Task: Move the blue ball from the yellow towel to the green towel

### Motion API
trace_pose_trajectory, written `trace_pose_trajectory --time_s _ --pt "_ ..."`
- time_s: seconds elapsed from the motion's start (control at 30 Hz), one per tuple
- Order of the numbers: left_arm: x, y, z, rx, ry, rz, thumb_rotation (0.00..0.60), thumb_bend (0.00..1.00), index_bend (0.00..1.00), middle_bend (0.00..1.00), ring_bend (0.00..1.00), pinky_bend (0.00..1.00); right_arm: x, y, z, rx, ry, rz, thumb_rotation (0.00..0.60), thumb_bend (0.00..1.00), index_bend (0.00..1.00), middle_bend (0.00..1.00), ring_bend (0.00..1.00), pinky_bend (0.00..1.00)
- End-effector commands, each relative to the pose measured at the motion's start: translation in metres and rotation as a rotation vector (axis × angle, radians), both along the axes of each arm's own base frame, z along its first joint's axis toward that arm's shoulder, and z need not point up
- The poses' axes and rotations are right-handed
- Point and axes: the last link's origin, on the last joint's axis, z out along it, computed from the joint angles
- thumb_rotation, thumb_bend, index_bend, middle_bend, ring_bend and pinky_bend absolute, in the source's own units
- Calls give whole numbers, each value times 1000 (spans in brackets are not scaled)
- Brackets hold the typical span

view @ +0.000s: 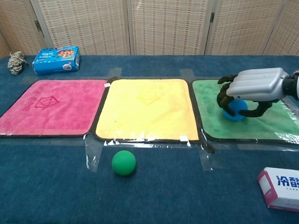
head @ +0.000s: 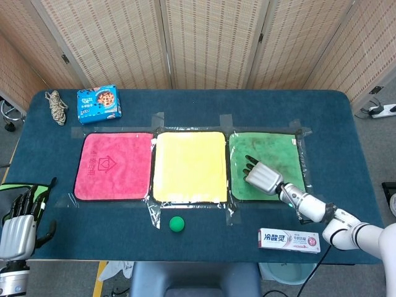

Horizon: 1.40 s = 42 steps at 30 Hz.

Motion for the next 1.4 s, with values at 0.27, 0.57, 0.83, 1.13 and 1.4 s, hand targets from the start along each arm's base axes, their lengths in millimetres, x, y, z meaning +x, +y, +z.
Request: trace_pose_trajectory --time_s 0.27,0.57,0.83,1.13,1.4 --pt "2 1 -1 -3 -3 -7 600 473 155 19 18 0 -22 -8 24 -93 -6 -56 600 540 480 295 218 0" --pt "5 3 -1 -2 -3 -17 600 472 154 19 17 0 -20 -9 34 -137 -77 -64 600 540 480 295 216 0" --pt "7 6 1 2 -1 -26 600 472 154 19 18 0 -28 8 83 -281 -303 -148 600 540 479 284 217 0" --pt "14 13 3 4 4 -48 600 472 157 19 18 0 -67 86 148 -476 -530 -358 600 532 185 168 176 0" --pt "27 21 0 -8 7 -86 600 472 157 19 18 0 -92 169 159 -520 -599 -537 600 515 0 4 25 0"
